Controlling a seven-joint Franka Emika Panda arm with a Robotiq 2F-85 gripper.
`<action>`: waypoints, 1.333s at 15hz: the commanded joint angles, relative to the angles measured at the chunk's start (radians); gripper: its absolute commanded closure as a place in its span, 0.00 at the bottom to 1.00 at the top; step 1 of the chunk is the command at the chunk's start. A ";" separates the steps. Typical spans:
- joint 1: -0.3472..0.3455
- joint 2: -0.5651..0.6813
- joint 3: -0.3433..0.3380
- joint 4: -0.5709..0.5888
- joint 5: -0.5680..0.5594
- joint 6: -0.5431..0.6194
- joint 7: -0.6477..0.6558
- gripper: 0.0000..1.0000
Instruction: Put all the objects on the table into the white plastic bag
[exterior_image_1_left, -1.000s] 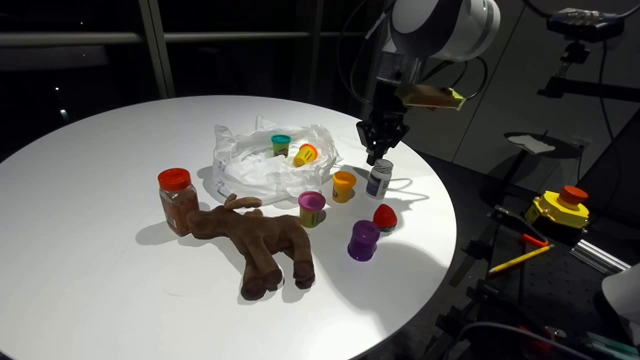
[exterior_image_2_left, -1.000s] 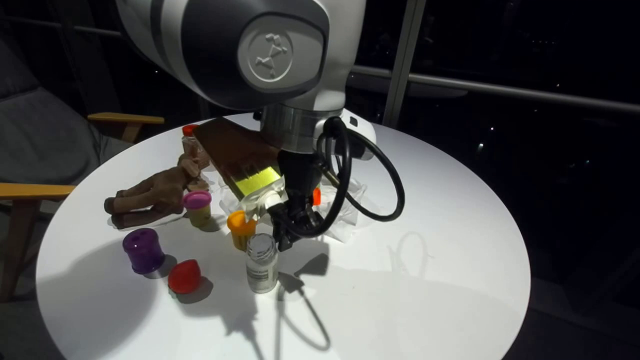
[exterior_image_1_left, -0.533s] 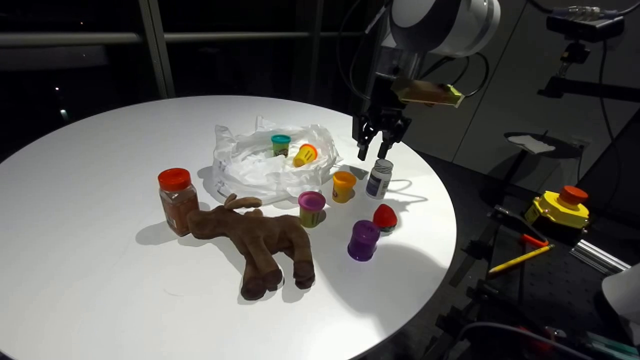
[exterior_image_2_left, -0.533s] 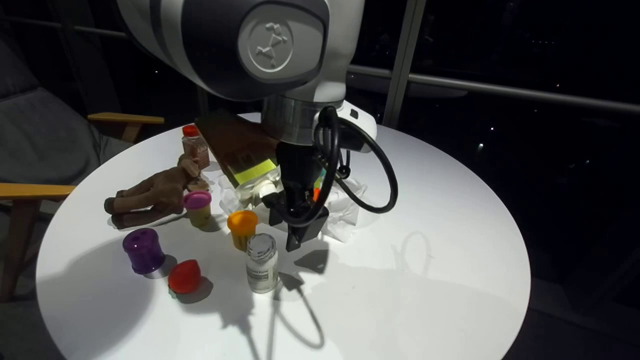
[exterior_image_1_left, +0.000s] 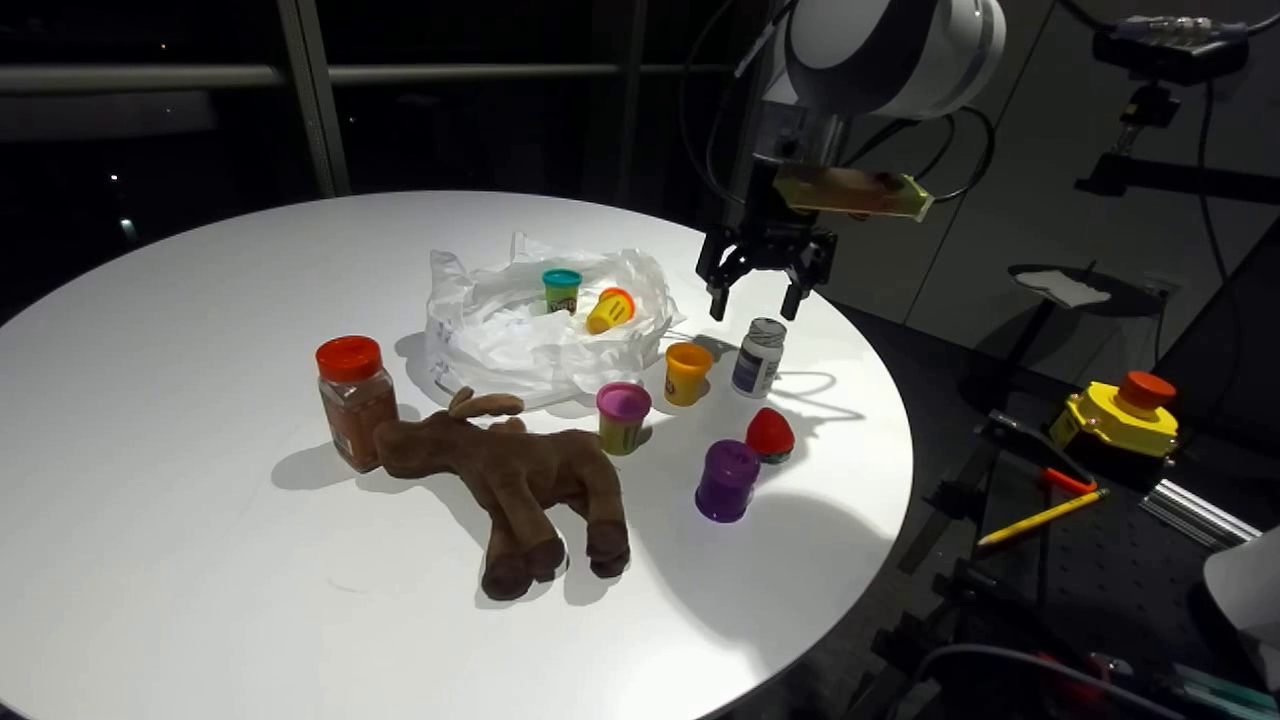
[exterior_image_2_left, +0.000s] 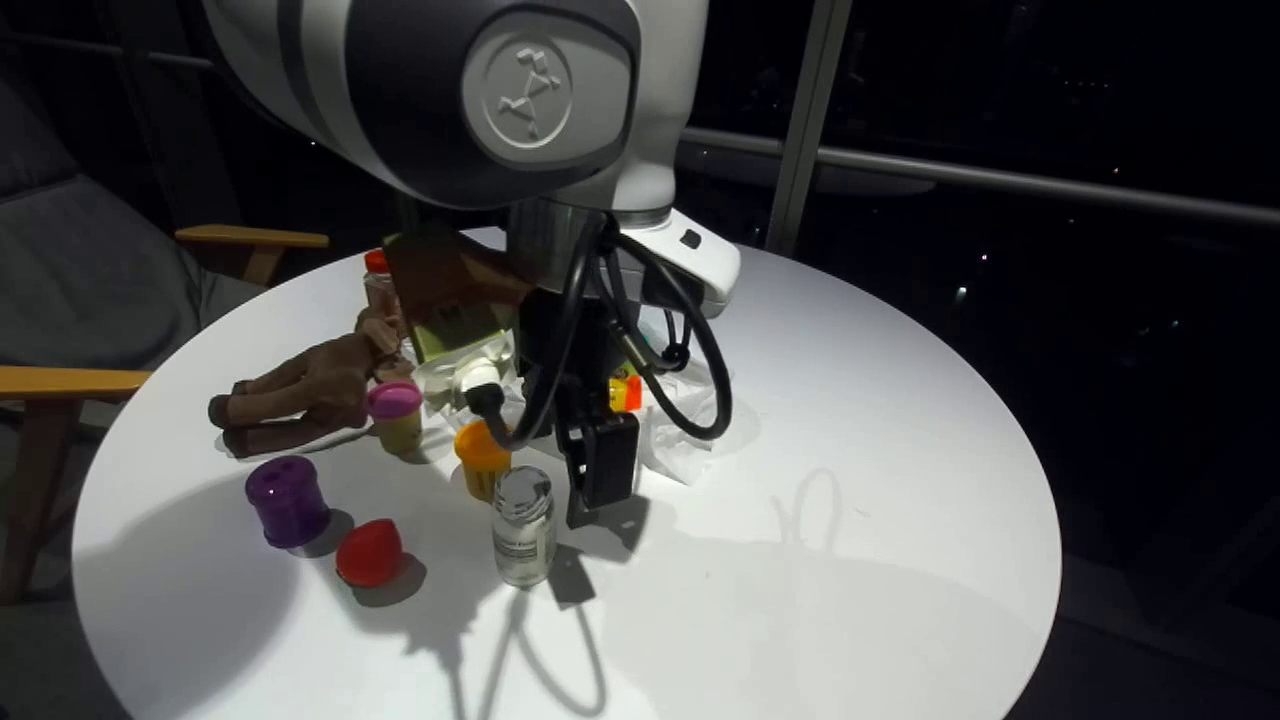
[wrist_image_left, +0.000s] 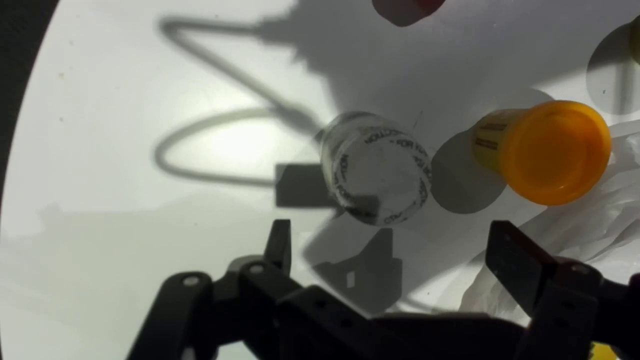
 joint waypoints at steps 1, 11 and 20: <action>0.027 -0.020 -0.028 -0.014 -0.027 -0.039 0.092 0.00; 0.012 -0.022 -0.006 -0.004 0.015 -0.144 0.114 0.26; 0.017 -0.033 -0.007 0.007 0.017 -0.114 0.119 0.78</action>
